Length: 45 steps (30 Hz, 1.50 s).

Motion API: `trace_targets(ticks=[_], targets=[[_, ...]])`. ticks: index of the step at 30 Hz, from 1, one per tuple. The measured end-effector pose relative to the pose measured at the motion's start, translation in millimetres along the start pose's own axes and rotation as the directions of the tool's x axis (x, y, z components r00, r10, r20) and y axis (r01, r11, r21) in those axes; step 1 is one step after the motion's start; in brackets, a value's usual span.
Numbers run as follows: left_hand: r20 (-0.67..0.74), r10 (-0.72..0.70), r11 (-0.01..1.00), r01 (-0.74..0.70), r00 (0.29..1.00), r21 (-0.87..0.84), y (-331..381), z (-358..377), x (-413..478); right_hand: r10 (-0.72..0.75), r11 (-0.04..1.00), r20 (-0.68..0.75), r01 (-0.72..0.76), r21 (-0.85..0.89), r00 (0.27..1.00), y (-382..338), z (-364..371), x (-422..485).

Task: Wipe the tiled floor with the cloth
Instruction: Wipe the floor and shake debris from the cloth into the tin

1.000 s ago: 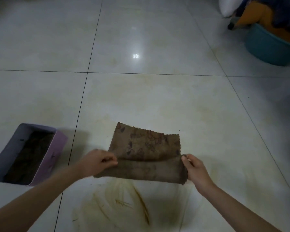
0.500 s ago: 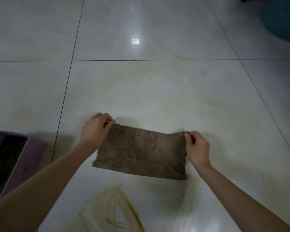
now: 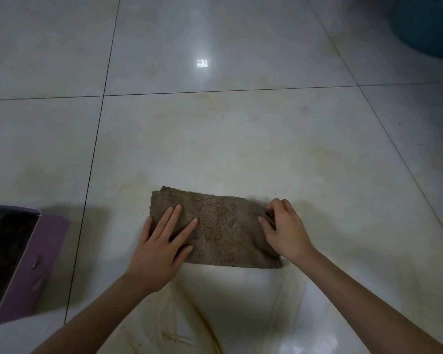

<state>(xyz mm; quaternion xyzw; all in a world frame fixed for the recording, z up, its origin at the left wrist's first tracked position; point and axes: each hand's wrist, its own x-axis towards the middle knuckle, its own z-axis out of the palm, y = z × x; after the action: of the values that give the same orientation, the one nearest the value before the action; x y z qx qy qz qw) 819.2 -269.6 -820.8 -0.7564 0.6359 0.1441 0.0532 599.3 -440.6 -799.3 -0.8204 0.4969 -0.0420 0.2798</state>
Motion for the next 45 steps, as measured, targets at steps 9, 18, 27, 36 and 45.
trace_targets(ticks=[9, 18, 27, 36, 45], targets=[[0.179, -0.082, 0.997, 0.079, 0.98, 0.023, 18, -8, -32, 0.078, 0.982, -0.018, -0.073, 0.173, 0.997, -3, -6, -17], [-0.016, -0.157, 0.973, 0.152, 0.987, -0.176, 27, -3, -36, 0.258, 0.917, 0.137, -0.287, 0.277, 0.956, -58, -21, -16], [-0.167, -0.354, 0.795, 0.202, 0.92, -0.572, -26, -3, -69, 0.05, 0.826, 0.351, -0.236, 0.511, 0.935, -176, 67, -26], [-0.132, -0.403, 0.775, 0.262, 0.905, -0.576, -53, 4, -100, -0.307, 0.81, 0.372, 0.446, -0.38, 0.876, -133, 121, -28], [-0.163, -0.329, 0.815, 0.192, 0.93, -0.546, -54, -11, -74, -0.17, 0.944, 0.027, 0.155, 0.293, 0.985, -127, 104, -25]])
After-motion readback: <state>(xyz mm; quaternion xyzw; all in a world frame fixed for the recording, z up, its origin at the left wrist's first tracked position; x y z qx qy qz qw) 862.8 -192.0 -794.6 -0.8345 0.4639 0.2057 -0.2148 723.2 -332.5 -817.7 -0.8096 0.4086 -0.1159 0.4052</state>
